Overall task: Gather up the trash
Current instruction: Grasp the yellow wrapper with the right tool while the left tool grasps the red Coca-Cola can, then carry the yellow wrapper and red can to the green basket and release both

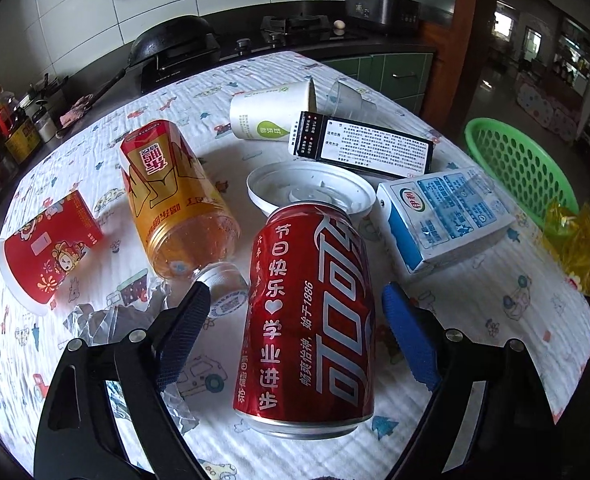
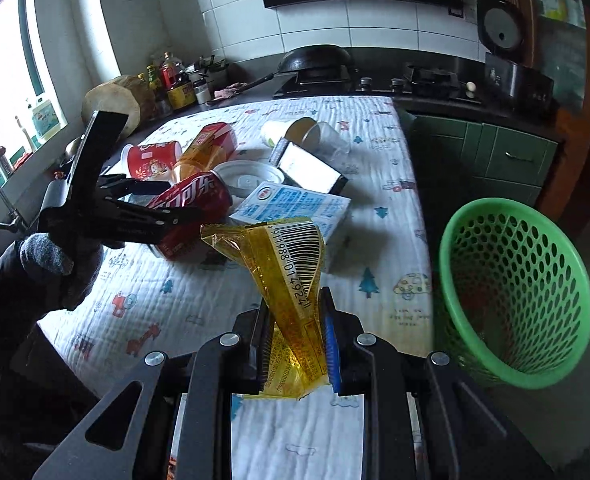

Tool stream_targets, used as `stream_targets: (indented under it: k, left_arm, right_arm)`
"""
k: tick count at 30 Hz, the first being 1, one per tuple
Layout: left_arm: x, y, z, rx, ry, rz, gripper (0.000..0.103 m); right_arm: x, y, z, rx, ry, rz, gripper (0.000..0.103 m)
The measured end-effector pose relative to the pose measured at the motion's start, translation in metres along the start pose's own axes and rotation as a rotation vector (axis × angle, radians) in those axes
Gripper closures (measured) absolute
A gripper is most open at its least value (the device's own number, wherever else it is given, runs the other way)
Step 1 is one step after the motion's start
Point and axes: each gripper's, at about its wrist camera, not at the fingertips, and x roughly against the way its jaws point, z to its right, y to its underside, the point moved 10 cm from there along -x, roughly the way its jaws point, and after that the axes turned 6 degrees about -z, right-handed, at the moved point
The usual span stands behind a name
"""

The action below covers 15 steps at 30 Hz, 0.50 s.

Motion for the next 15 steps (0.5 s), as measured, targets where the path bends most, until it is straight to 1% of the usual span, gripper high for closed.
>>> stream_targets:
  k: [4,7,11,12,13,15]
  left_arm:
    - [-0.003,0.001,0.001,-0.024,-0.03,-0.011,0.017]
    - [-0.005,0.003,0.002,-0.026,-0.035,-0.023,0.018]
    - [-0.01,0.008,0.003,-0.017,-0.024,-0.039,0.024]
    - [-0.011,0.008,0.004,-0.016,-0.017,-0.039,0.03]
    - [-0.011,0.009,0.006,-0.015,-0.005,-0.041,0.035]
    - [-0.011,0.009,0.006,-0.008,-0.01,-0.036,0.035]
  right_arm:
    - [0.006,-0.004,0.031,-0.054,0.056,0.02,0.081]
    - [0.007,-0.007,0.064,-0.104,0.116,0.027,0.081]
    - [0.006,-0.01,0.112,-0.183,0.191,0.024,0.081]
    - [0.004,-0.01,0.123,-0.204,0.202,0.019,0.081]
    - [0.001,-0.01,0.133,-0.221,0.215,0.014,0.081]
    - [-0.003,-0.011,0.15,-0.24,0.25,0.006,0.081]
